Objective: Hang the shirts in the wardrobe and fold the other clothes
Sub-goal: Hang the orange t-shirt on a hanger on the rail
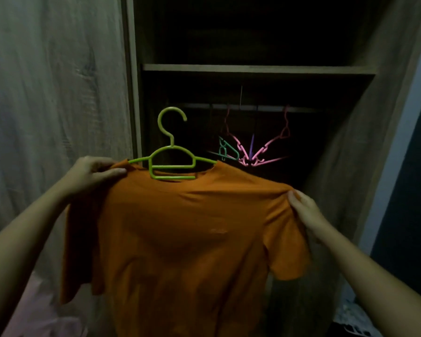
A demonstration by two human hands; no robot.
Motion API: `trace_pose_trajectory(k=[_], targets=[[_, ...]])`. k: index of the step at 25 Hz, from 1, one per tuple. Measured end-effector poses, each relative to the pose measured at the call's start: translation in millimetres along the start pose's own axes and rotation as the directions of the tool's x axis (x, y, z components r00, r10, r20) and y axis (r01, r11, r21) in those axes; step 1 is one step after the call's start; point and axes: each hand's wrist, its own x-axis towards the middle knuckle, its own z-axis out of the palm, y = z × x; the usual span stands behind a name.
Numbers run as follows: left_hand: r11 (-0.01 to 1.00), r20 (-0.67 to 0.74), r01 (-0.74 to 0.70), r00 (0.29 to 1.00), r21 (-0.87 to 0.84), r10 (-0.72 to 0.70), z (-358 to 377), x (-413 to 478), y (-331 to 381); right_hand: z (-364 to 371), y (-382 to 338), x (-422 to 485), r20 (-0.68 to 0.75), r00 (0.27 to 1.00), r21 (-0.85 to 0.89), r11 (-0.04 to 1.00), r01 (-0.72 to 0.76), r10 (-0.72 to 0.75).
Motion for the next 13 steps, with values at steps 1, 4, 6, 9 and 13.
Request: trace_pose_trajectory(k=[1,4,6,9,13], targets=[[0.999,-0.012,0.011,1.000,-0.031,-0.011,-2,-1,0,-4,0,6,-0.024,0.998,0.095,0.994,-0.054,0.057],[0.990,-0.063,0.013,0.998,-0.140,-0.022,3,-4,6,-5,-3,24,-0.087,0.986,-0.126,0.980,-0.155,0.145],[0.993,-0.057,-0.010,0.998,-0.117,0.004,12,-5,9,8,-7,36,-0.242,0.970,-0.451,0.885,-0.118,0.006],[0.994,-0.028,-0.042,0.999,-0.098,0.040,18,-7,12,40,-33,39,-0.164,0.929,-0.615,0.771,0.166,-0.331],[0.992,-0.093,-0.004,0.996,-0.123,-0.007,5,-10,7,53,-42,35,0.126,0.987,-0.418,0.896,0.147,-0.103]])
